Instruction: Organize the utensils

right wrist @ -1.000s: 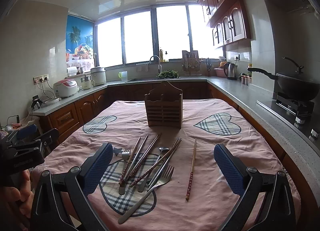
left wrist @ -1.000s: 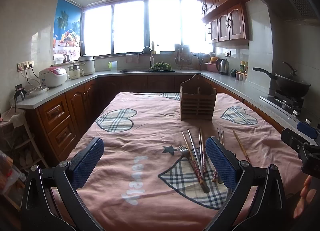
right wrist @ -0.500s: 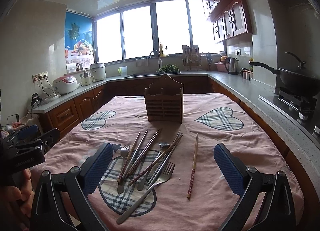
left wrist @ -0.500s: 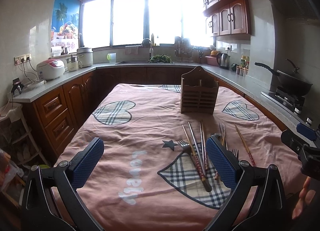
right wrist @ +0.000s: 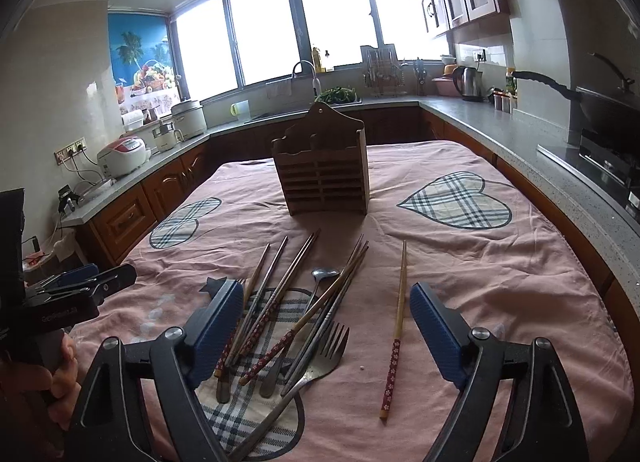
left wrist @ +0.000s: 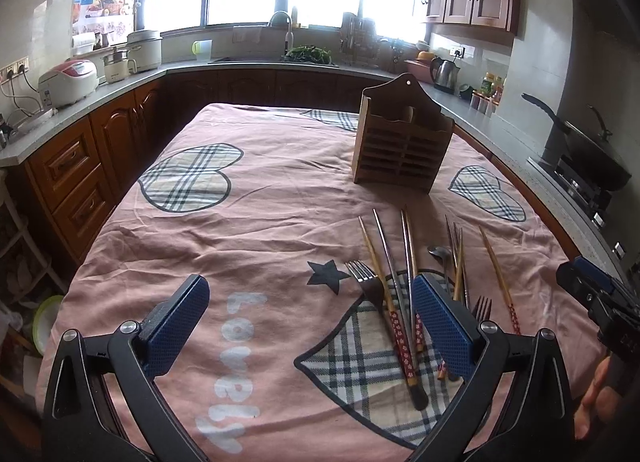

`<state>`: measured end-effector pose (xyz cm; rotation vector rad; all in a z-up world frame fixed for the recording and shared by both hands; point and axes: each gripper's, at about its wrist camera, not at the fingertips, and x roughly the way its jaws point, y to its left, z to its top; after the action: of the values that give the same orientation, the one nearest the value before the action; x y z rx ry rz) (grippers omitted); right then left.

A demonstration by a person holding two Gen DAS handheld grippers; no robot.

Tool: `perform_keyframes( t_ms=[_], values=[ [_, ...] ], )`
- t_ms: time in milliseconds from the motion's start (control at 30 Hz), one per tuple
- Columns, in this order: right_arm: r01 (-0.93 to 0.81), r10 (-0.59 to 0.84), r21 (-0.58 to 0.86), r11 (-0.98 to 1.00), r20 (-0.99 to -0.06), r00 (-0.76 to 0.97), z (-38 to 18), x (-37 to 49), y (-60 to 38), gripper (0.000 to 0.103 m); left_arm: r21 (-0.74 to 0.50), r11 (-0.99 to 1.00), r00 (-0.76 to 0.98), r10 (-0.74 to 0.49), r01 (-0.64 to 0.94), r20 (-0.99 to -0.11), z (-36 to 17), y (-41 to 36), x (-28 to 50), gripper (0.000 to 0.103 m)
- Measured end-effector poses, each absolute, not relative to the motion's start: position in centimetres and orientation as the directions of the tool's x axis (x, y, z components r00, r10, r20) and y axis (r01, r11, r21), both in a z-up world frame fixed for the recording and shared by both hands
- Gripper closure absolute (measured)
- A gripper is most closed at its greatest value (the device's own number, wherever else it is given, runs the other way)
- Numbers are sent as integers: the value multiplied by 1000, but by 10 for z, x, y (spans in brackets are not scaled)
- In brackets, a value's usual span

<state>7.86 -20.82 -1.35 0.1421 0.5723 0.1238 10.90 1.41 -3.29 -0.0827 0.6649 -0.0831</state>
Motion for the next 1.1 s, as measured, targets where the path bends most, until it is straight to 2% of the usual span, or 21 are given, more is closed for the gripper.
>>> perform_keyframes(
  t_ms=[233, 533, 600, 667, 733, 900, 1100],
  values=[
    [-46, 174, 226, 973, -586, 791, -29, 127, -221, 43, -104, 992, 734, -126, 76, -667, -44, 3, 154, 6],
    [3, 211, 306, 952, -665, 716, -54, 184, -234, 60, -131, 984, 646, -180, 124, -742, -62, -13, 211, 16],
    [18, 219, 323, 946, -681, 699, -61, 196, -237, 61, -142, 980, 623, -196, 136, -757, -68, -18, 222, 19],
    [31, 224, 334, 942, -693, 685, -66, 204, -238, 65, -148, 978, 600, -205, 144, -773, -73, -22, 233, 27],
    [38, 233, 346, 938, -704, 671, -71, 212, -239, 69, -157, 976, 578, -217, 153, -787, -78, -26, 244, 31],
    [58, 244, 364, 929, -725, 644, -81, 230, -241, 71, -152, 974, 543, -220, 168, -811, -89, -35, 264, 33],
    [86, 243, 372, 924, -748, 617, -93, 248, -243, 76, -147, 974, 505, -216, 172, -836, -103, -44, 284, 43]
  ],
)
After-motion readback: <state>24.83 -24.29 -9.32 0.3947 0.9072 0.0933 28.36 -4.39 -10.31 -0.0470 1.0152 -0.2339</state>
